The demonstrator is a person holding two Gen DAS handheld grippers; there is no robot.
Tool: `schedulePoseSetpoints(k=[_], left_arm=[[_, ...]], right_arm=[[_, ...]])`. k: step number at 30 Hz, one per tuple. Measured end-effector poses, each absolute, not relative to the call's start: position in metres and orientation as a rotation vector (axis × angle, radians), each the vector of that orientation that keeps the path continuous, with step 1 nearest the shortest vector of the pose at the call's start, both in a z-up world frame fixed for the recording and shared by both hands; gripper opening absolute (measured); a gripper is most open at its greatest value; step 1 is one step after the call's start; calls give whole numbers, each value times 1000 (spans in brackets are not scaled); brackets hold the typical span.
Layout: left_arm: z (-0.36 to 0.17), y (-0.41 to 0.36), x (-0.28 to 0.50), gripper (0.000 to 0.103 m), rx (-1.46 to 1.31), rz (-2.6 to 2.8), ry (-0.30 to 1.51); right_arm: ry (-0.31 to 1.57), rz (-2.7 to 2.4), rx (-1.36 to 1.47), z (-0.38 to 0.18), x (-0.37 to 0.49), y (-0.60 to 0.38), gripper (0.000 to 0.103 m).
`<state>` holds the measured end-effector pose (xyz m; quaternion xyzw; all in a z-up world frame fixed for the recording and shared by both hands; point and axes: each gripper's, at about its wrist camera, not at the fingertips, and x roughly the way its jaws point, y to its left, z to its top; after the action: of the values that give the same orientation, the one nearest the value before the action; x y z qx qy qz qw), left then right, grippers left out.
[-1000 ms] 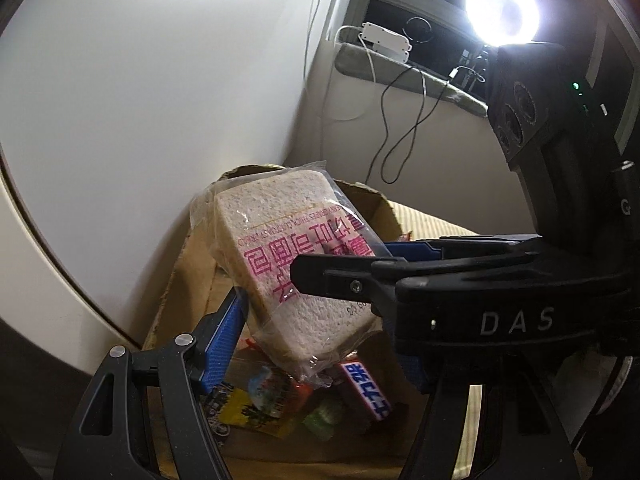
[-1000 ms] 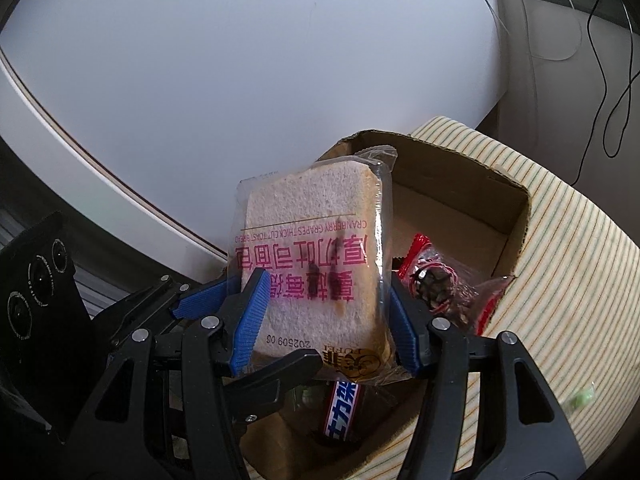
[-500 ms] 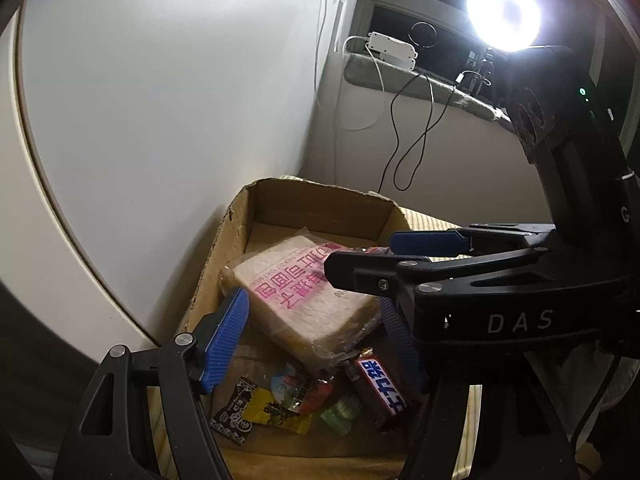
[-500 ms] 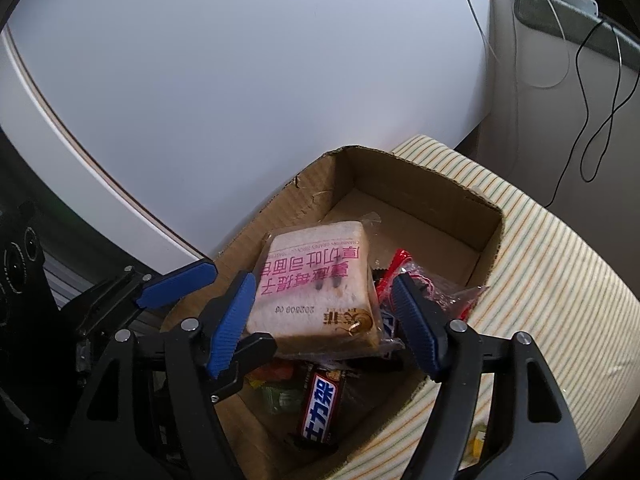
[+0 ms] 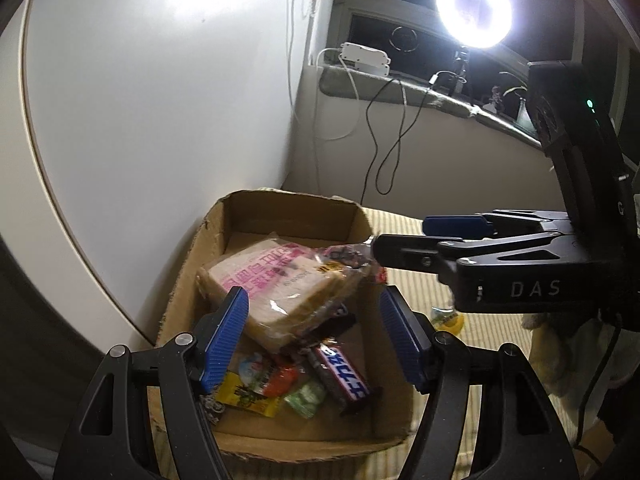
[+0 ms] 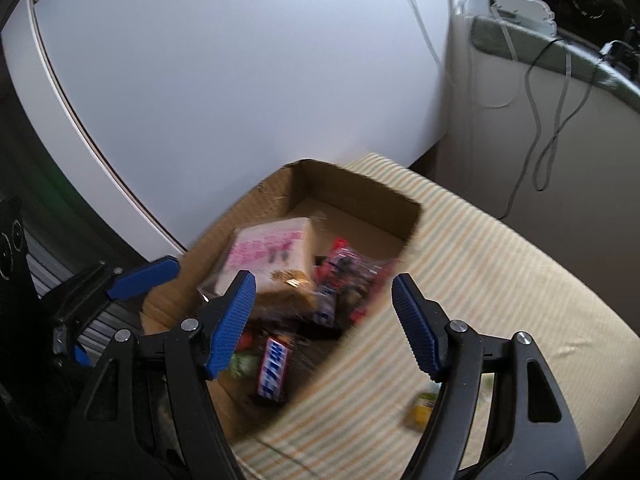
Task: Organize snacks
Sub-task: 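Open the right tool and withdraw both tools toward the remaining candies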
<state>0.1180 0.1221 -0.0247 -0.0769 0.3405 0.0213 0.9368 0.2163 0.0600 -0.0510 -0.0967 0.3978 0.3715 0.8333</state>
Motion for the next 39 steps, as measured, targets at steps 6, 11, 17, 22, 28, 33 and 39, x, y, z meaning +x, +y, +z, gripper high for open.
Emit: schedulePoseSetpoints(k=[6,11,17,22,28,33,39], left_arm=[[-22,106,111,67,-164,10,680],[-22,83,109,67,-154,-38,675],[-27,44,110,65,-132,-118,690],[-41,13,118,55,-111,-175,737],[-65,-6,131,50,-126,-197,808],[-82,-18,142,50,-103,-171,847],[-101,-28,158,50,-30,-100,867]], right_arm=[[792,742,-216,-40,207,13,74],[757,664,-252,-40,209,-30,74],[817,601,-290,-60,225,-70,73],[872,622,-278,-80,235,-88,59],[929,677,-241,-103,249,-98,50],[954,731,-217,-117,259,-96,49],[960,761,-254,-134,266,-82,47]])
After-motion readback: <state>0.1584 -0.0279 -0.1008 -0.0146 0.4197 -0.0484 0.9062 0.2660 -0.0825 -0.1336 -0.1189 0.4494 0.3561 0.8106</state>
